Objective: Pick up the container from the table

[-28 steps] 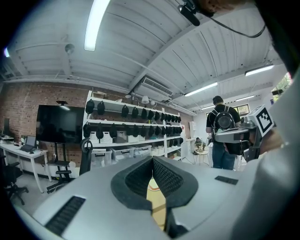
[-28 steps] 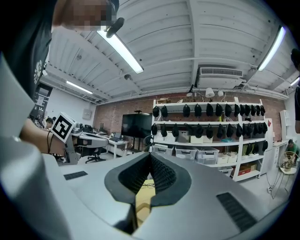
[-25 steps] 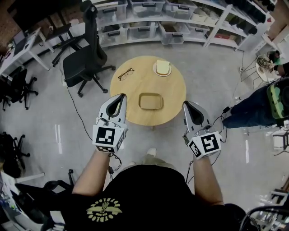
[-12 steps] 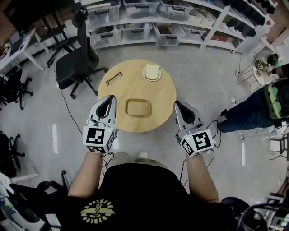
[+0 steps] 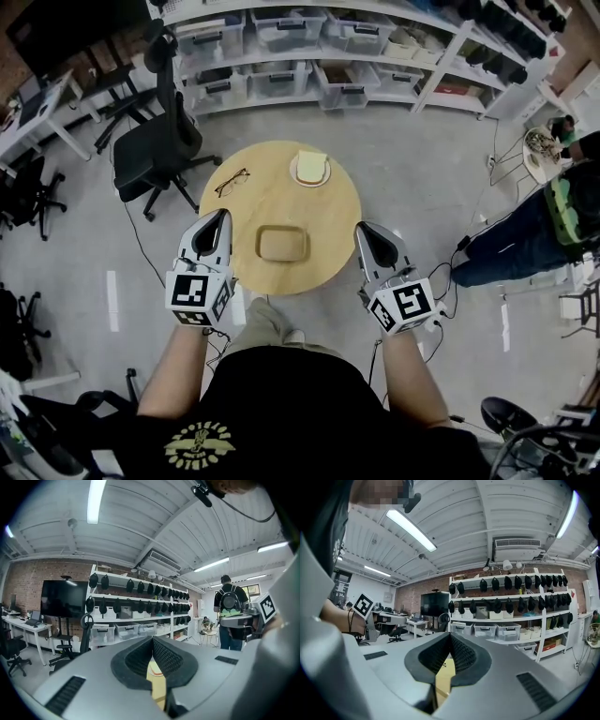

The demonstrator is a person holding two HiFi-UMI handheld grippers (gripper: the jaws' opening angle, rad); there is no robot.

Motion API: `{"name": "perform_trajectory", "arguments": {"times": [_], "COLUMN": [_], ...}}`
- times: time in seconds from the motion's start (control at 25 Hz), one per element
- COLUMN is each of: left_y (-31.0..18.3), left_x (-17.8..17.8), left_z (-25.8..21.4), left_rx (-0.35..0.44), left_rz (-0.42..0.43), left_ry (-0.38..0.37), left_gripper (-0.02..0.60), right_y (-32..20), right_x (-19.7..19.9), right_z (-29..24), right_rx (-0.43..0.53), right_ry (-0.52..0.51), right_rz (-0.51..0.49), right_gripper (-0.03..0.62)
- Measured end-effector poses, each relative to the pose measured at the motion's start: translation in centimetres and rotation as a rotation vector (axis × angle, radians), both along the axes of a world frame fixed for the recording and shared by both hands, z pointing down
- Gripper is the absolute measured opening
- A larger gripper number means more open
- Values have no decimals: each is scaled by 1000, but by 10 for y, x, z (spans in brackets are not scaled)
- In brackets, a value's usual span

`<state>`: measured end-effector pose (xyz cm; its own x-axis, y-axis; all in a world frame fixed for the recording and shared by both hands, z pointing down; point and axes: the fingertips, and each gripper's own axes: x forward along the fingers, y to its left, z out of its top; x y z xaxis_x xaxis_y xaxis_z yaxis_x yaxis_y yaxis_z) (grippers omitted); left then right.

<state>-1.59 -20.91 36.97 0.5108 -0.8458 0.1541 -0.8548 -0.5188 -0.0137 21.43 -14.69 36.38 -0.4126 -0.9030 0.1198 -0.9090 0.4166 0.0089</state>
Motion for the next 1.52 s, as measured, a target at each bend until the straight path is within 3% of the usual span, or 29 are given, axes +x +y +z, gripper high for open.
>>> {"name": "perform_trajectory", "arguments": {"times": [0.4, 0.88, 1.28, 1.52], "left_y": [-54, -100, -114, -111], "left_x": [6, -12, 3, 16], "left_z": [11, 80, 162, 225], "left_rx": [-26, -172, -349, -510], "left_rz": [55, 77, 126, 162], "left_ry": [-3, -31, -40, -39], "left_gripper": [18, 18, 18, 18], "right_y": [-46, -97, -113, -119], "right_x": [-8, -25, -28, -28], "right_z": [12, 68, 151, 207], "right_rx": [-23, -127, -282, -404], "right_ry": [13, 4, 4, -4], "right_rz": [13, 29, 36, 41], "right_gripper": [15, 15, 15, 17]}}
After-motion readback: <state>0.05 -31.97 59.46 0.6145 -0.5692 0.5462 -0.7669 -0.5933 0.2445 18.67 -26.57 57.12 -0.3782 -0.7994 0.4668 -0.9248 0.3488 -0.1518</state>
